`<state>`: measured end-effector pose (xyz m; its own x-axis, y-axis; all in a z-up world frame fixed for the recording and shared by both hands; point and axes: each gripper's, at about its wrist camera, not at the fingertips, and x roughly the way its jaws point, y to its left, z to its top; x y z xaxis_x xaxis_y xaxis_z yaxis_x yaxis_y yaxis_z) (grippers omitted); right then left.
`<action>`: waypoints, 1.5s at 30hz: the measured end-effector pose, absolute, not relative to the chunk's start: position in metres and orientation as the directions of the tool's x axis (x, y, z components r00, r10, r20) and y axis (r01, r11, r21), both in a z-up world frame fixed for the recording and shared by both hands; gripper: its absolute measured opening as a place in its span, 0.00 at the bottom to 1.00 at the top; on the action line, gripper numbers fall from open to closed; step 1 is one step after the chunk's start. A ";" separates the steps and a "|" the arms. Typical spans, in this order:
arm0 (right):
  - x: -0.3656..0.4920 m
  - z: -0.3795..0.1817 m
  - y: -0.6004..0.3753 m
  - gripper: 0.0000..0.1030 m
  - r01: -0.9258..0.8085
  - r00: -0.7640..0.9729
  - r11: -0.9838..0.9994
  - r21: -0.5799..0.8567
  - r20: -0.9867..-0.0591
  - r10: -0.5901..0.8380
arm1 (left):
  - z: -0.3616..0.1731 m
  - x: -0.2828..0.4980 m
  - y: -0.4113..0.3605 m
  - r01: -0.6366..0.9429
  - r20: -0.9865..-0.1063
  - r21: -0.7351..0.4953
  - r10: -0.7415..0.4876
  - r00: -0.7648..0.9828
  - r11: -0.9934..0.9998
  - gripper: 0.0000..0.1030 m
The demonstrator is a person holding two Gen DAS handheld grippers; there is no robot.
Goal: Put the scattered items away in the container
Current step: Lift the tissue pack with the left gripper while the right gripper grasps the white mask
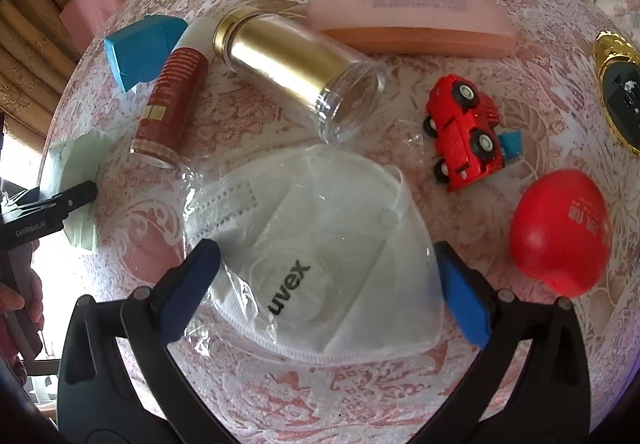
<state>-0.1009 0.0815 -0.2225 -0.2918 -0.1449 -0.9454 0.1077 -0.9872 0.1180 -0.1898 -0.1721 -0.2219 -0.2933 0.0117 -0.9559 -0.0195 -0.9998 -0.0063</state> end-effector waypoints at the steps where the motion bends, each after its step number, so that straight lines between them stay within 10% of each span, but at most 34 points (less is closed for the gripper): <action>1: -0.101 -0.223 0.081 1.00 0.108 -0.293 -0.987 0.117 -0.945 -0.144 | -0.222 -0.191 -0.172 -0.020 -0.955 -0.006 0.012 -0.296 -1.000 1.00; 10: -0.102 -0.221 0.074 1.00 0.140 -0.348 -0.985 0.101 -0.926 -0.145 | -0.230 -0.224 -0.174 -0.051 -0.955 -0.006 0.021 -0.295 -0.999 1.00; 19: -0.079 -0.198 0.109 0.66 0.144 -0.416 -0.973 0.178 -0.882 -0.223 | -0.232 -0.246 -0.170 -0.051 -0.950 0.000 0.016 -0.312 -0.999 0.98; 21: -0.064 -0.192 0.126 0.58 0.149 -0.422 -0.970 0.193 -0.875 -0.239 | -0.230 -0.254 -0.169 -0.048 -0.946 -0.003 0.018 -0.322 -0.999 0.92; 22: -0.065 -0.191 0.127 0.09 0.146 -0.421 -0.969 0.202 -0.873 -0.245 | -0.230 -0.256 -0.168 -0.047 -0.945 -0.004 0.019 -0.325 -0.999 0.92; 45: -0.079 -0.163 0.136 0.12 0.151 -0.434 -0.946 0.287 -0.840 -0.324 | -0.239 -0.239 -0.169 0.066 -0.933 -0.071 0.042 -0.358 -0.995 0.90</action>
